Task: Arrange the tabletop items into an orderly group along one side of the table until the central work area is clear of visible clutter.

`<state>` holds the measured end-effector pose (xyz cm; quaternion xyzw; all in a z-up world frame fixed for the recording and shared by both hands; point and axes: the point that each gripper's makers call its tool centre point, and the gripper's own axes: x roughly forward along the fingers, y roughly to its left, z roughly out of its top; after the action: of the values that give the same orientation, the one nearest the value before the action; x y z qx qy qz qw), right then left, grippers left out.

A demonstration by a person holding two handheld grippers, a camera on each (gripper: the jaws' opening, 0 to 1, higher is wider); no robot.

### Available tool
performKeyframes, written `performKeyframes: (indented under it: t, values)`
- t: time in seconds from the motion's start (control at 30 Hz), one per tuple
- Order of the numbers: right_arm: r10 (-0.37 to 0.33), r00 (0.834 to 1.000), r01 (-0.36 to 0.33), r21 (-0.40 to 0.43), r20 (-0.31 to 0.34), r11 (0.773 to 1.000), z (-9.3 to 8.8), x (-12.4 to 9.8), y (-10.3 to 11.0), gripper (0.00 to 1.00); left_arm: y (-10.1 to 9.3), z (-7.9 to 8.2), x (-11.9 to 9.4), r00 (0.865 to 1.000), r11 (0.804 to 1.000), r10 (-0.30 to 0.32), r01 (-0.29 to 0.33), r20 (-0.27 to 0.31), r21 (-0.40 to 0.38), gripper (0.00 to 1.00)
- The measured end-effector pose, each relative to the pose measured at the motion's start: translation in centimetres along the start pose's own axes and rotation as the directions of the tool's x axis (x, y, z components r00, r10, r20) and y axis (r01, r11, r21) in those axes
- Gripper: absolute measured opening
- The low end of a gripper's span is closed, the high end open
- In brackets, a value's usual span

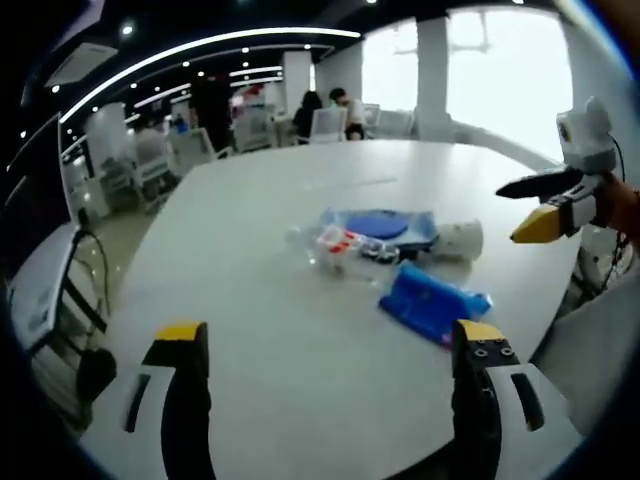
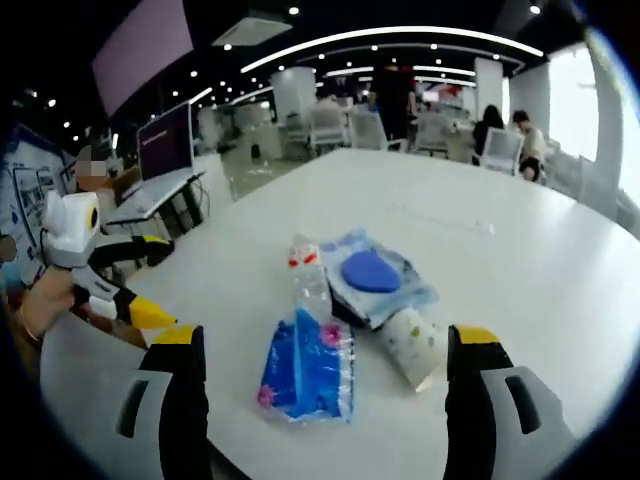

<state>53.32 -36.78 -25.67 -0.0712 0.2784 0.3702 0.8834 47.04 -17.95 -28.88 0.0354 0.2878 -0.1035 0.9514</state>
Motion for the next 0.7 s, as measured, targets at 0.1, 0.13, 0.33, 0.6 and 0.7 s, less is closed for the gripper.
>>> performKeyframes:
  t: [0.1, 0.13, 0.33, 0.6, 0.7]
  values:
    - [0.029, 1.0, -0.029, -0.007, -0.001, 1.0, 0.9, 1.2, 0.6, 0.99, 0.1, -0.2, 0.0, 1.0, 1.0, -0.004, 0.004, -0.007, -0.009, 0.98]
    - [0.039, 0.999, -0.039, -0.008, -0.004, 0.999, 1.1, 1.6, 0.7, 0.99, 0.0, -0.2, 0.0, 1.0, 1.0, -0.01, 0.01, -0.004, -0.015, 0.98]
    - [0.099, 0.995, -0.099, -0.02, -0.015, 0.995, 2.5, 4.6, 1.7, 0.99, 0.1, -0.3, 0.1, 1.0, 1.0, -0.012, 0.012, -0.007, -0.028, 0.98]
    - [0.153, 0.987, -0.154, -0.02, -0.04, 0.988, 3.4, 8.6, 2.6, 0.99, 0.1, -0.4, 0.3, 1.0, 0.999, -0.017, 0.017, -0.015, -0.033, 0.97]
    - [0.145, 0.988, -0.148, -0.053, -0.046, 0.988, 3.6, 10.0, 2.6, 0.94, -0.2, -0.6, 0.4, 0.999, 0.999, -0.028, 0.027, -0.027, -0.025, 0.97]
